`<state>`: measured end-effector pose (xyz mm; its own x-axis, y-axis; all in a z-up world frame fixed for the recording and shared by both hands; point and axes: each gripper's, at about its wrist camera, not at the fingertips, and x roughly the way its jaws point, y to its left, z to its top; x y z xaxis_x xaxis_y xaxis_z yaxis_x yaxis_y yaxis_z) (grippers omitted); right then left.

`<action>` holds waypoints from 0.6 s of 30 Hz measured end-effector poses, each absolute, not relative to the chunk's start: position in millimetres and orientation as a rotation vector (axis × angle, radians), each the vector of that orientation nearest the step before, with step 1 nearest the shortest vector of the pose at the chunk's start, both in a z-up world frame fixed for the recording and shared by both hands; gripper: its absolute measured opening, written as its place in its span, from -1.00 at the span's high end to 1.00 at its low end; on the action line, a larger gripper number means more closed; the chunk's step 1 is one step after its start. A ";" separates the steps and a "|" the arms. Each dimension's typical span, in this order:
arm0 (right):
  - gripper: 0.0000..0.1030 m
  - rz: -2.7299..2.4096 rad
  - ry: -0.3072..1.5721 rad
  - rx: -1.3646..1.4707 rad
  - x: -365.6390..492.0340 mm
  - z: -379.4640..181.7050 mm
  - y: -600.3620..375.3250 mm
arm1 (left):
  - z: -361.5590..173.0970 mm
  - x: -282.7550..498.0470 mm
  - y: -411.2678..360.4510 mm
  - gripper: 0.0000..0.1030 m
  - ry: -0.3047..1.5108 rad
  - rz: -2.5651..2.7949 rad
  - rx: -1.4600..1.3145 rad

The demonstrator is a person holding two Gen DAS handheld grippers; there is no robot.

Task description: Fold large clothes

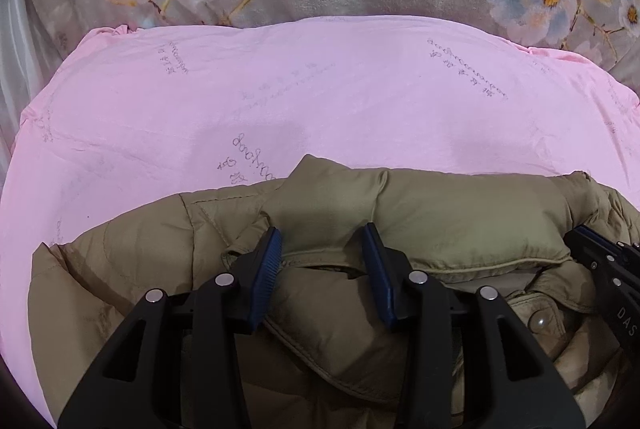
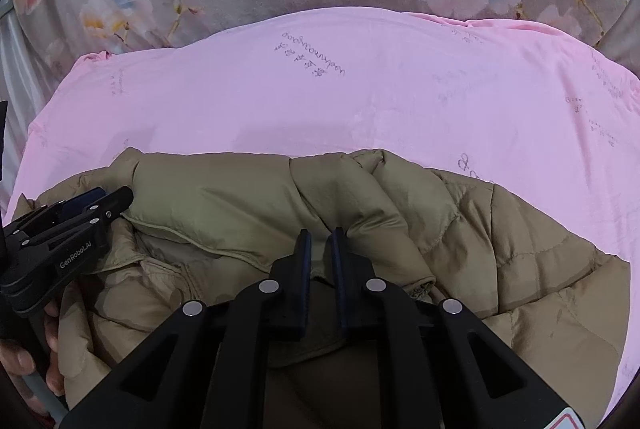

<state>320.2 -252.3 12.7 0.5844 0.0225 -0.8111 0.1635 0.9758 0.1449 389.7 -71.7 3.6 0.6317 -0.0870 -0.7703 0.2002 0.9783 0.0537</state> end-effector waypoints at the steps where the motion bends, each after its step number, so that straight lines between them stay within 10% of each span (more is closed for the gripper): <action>1: 0.80 -0.081 0.946 0.216 319.7 12.2 -253.3 | 2.9 389.9 -72.1 0.21 0.873 -0.165 0.139; 18: 0.80 -0.077 0.952 0.232 321.0 10.9 -255.2 | -3.4 392.3 -76.3 0.21 0.872 -0.152 0.174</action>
<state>321.0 -255.2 10.9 0.5794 0.0369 -0.8142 0.1672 0.9724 0.1630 392.3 -76.3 -3.4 0.6343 -0.0613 -0.7706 0.2028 0.9751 0.0894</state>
